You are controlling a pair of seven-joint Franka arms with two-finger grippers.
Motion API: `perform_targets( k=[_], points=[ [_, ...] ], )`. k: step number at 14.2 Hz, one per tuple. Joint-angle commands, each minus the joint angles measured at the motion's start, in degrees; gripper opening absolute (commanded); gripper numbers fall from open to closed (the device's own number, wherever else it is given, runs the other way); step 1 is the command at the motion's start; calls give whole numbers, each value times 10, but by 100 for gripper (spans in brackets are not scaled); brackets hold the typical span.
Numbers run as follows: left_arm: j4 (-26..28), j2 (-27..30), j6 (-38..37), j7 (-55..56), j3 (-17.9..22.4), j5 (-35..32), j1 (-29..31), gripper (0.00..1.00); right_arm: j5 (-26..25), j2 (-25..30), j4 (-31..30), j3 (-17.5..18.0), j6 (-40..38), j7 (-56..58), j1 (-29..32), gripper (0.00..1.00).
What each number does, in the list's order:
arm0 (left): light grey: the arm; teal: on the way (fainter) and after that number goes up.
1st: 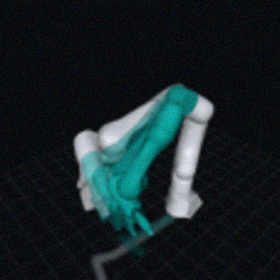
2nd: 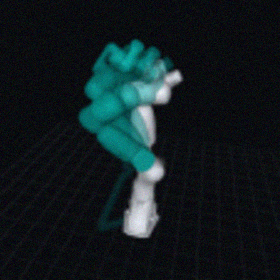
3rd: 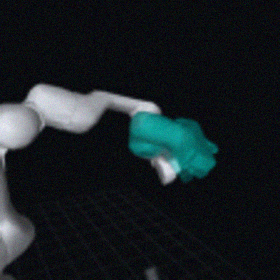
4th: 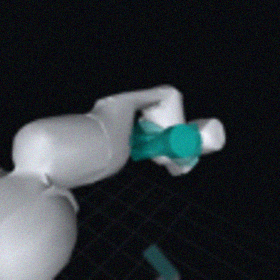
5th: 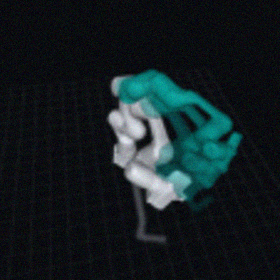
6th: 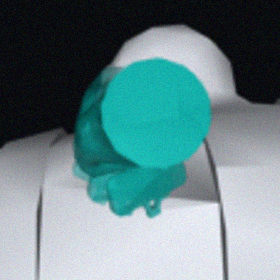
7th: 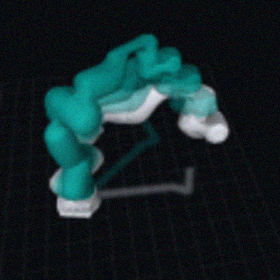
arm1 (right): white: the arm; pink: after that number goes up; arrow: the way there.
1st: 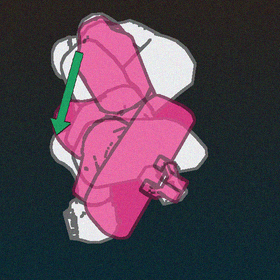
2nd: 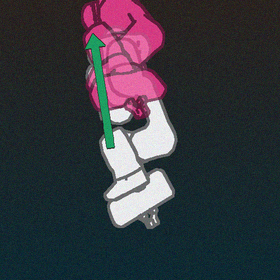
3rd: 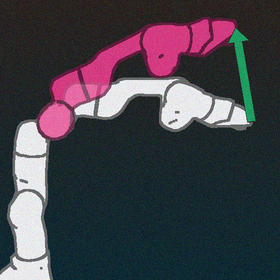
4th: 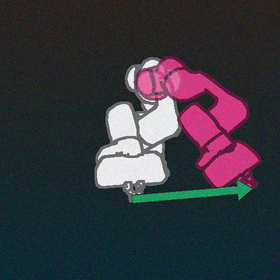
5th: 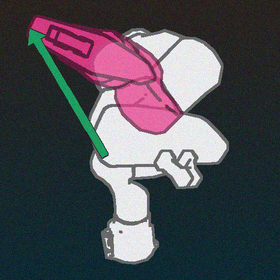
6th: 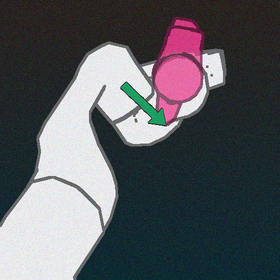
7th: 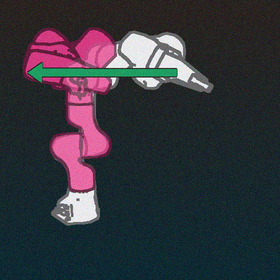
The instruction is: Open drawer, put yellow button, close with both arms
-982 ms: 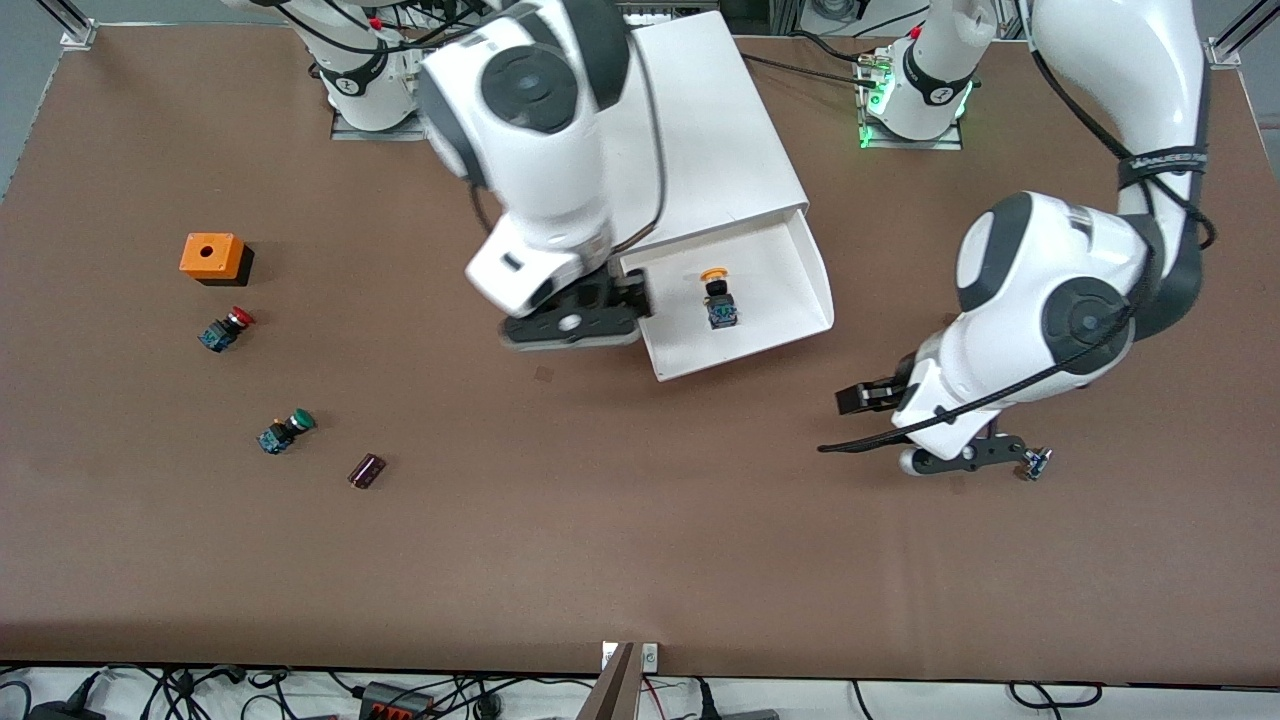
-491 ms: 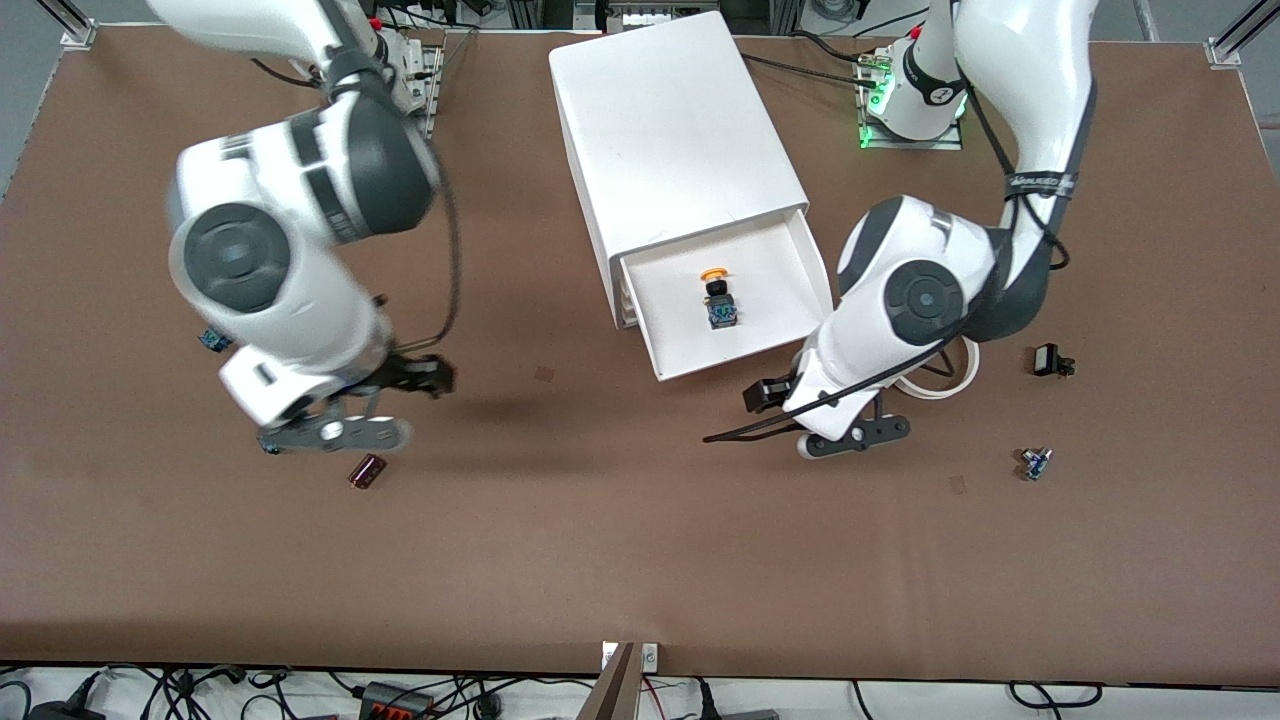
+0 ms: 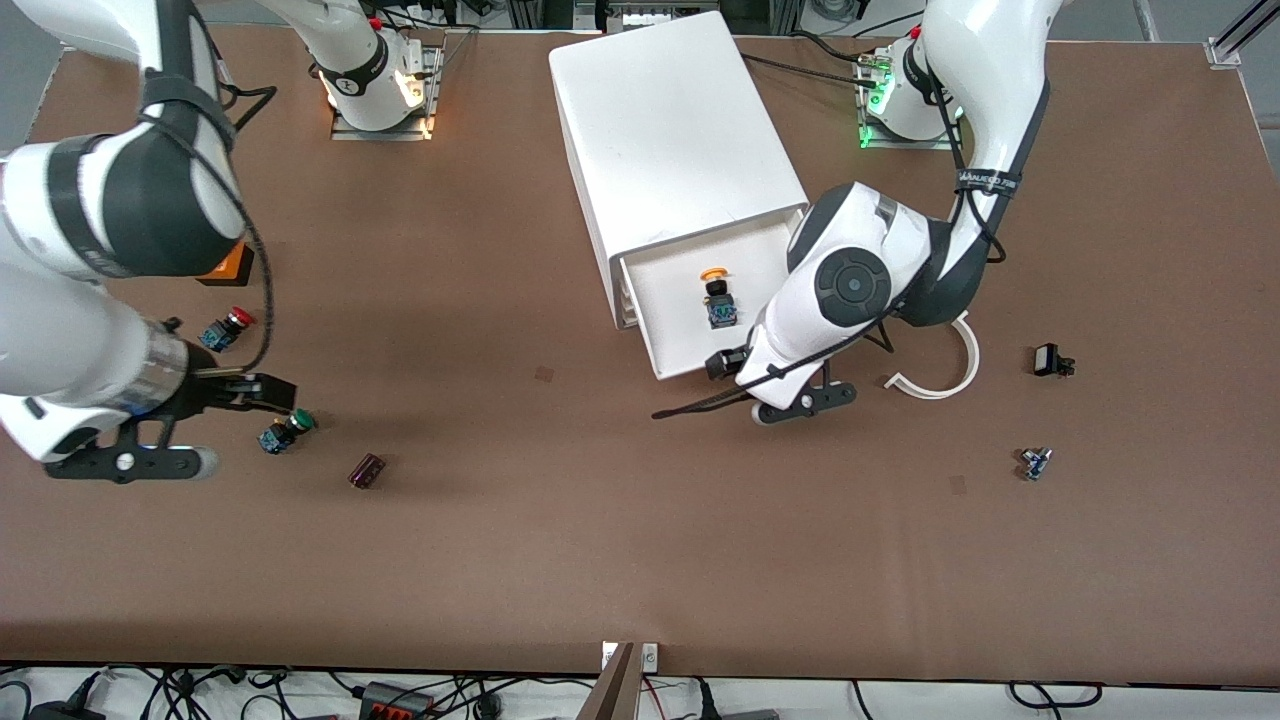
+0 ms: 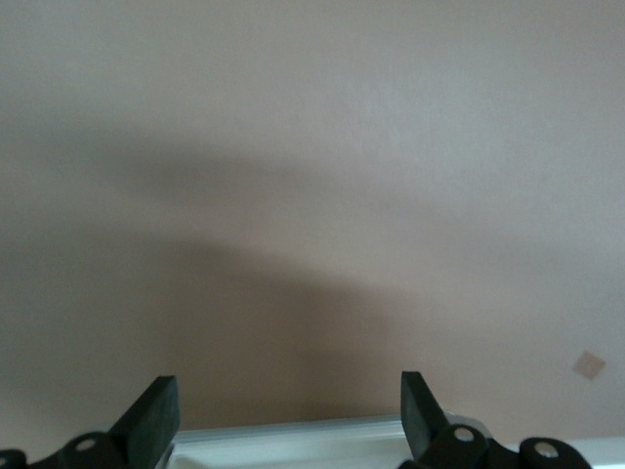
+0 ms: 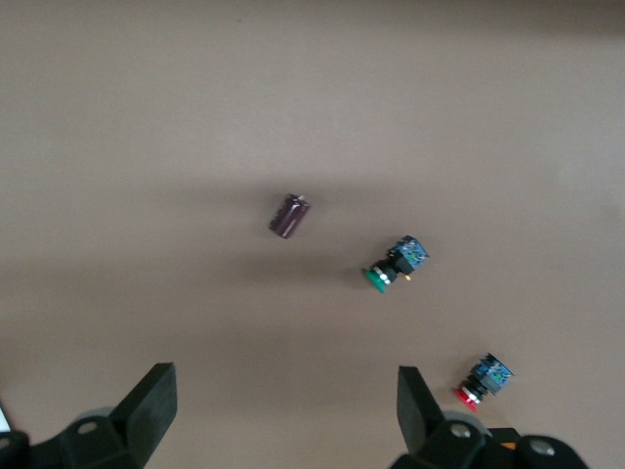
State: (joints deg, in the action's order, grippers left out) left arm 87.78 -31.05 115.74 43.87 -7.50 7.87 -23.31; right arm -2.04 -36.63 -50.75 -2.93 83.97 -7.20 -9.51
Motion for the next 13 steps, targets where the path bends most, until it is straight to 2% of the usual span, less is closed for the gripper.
perform_targets(
  k=[1,3,5,8,10,13],
  points=[
    [56,41,3,30,-30,17,5,100,14,30,-18,13,-18,24,35,100],
    [88,63,4,40,-40,18,5,100,54,51,-30,8,-18,30,64,100],
    [107,74,4,45,-56,18,6,100,72,107,-105,7,-11,48,90,100],
    [123,80,3,46,-79,18,6,100,59,179,-168,-22,-7,92,96,100],
    [134,91,1,47,-86,18,6,100,20,210,-204,-13,11,92,103,100],
    [144,97,-11,46,-95,18,6,100,5,220,-214,19,16,91,124,100]
  ],
)
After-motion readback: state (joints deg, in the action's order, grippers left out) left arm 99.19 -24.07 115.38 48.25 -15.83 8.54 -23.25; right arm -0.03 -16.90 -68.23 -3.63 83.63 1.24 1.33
